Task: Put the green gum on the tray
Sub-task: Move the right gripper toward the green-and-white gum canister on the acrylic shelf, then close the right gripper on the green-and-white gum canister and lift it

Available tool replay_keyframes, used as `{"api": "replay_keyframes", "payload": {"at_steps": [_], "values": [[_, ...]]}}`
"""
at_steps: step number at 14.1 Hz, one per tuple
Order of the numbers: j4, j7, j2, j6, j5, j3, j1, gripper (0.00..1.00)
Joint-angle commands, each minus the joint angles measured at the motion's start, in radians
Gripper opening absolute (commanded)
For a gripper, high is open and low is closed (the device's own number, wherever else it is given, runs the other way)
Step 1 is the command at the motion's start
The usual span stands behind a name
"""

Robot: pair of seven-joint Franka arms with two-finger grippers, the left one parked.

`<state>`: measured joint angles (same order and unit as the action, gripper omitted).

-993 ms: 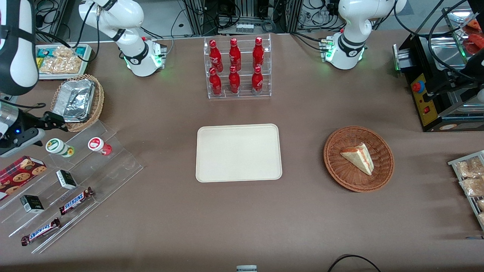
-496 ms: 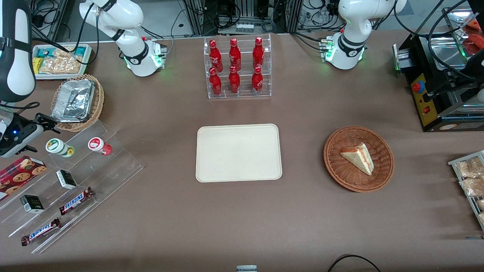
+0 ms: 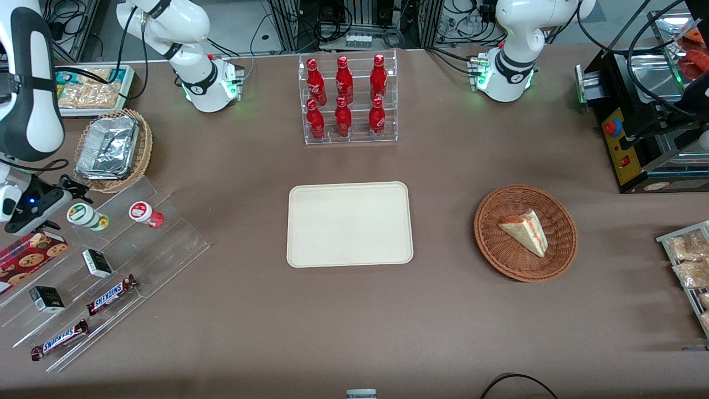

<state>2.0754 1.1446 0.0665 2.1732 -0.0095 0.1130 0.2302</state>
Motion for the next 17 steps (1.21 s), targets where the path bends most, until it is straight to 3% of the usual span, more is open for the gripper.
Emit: {"api": "replay_keyframes", "payload": {"at_steps": [1, 4, 6, 7, 8, 10, 14, 17], "values": [[0.048, 0.02, -0.007, 0.065, -0.01, -0.001, 0.008, 1.0], [0.054, 0.024, 0.002, 0.079, -0.01, 0.002, 0.017, 0.98], [0.058, 0.041, 0.009, 0.088, -0.01, 0.002, 0.031, 0.83], [0.06, 0.041, 0.01, 0.088, -0.01, 0.002, 0.031, 0.64], [0.06, 0.041, 0.01, 0.086, -0.01, 0.002, 0.031, 0.37], [0.06, 0.037, 0.01, 0.076, -0.01, 0.002, 0.031, 0.02], [0.014, 0.009, -0.002, 0.012, -0.009, -0.003, 0.021, 0.0], [-0.118, -0.067, 0.012, -0.14, -0.007, -0.009, -0.018, 0.0]]}}
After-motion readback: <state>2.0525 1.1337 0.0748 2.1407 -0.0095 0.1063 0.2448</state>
